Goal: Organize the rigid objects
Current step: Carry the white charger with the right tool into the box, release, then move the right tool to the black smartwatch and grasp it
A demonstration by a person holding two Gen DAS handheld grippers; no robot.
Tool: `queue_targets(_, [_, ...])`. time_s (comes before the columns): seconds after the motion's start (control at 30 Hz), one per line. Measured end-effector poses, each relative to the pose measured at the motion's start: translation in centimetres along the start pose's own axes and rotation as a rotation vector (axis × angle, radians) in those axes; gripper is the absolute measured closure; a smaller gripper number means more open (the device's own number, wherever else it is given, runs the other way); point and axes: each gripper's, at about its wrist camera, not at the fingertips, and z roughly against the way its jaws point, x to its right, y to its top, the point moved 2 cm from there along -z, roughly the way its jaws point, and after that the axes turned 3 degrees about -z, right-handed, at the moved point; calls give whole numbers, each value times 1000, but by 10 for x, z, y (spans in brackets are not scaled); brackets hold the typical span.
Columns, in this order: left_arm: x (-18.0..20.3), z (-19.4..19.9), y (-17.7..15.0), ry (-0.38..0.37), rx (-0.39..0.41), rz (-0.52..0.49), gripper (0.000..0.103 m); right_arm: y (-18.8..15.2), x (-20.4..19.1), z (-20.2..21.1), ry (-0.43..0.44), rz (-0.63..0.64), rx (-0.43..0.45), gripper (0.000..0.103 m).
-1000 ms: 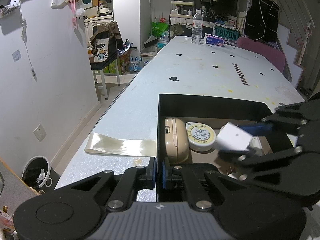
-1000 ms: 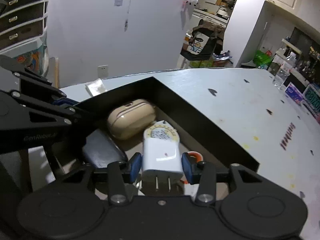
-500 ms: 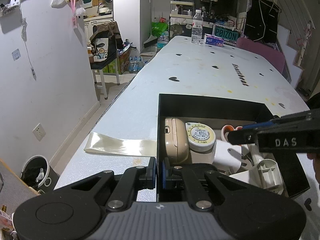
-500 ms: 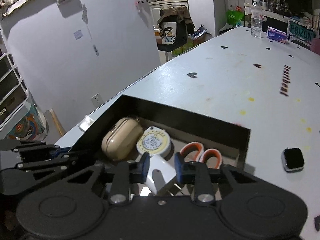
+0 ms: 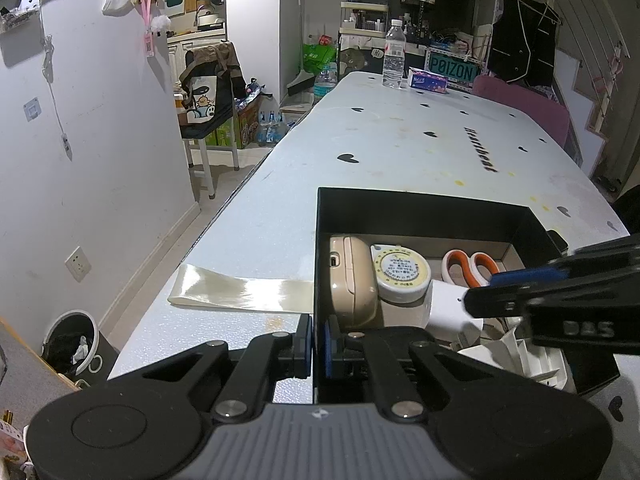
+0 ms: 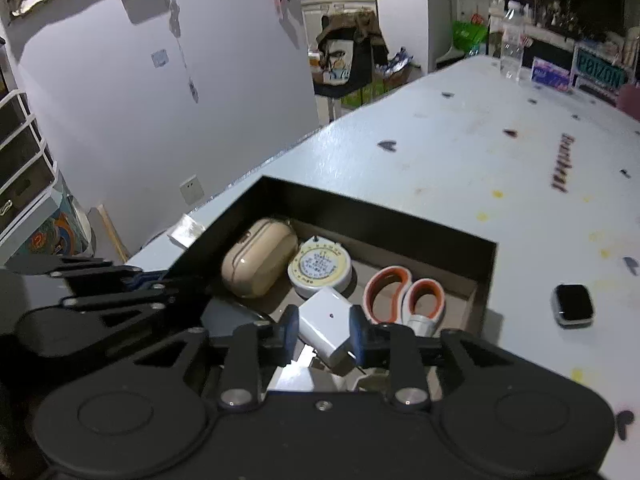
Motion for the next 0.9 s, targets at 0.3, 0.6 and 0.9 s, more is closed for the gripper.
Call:
queue_targets(0.3, [0,0,0,0,0,-1,97,-9,-3,24,-96,-12,18,45])
queue_targets(0.6, [0,0,0,0,0,-1,97,-13,0,35,-178,-13,52,18])
queue_targets(0.9, [0,0,0,0,0,-1,97,-10,28,49,-247,-96,120,2])
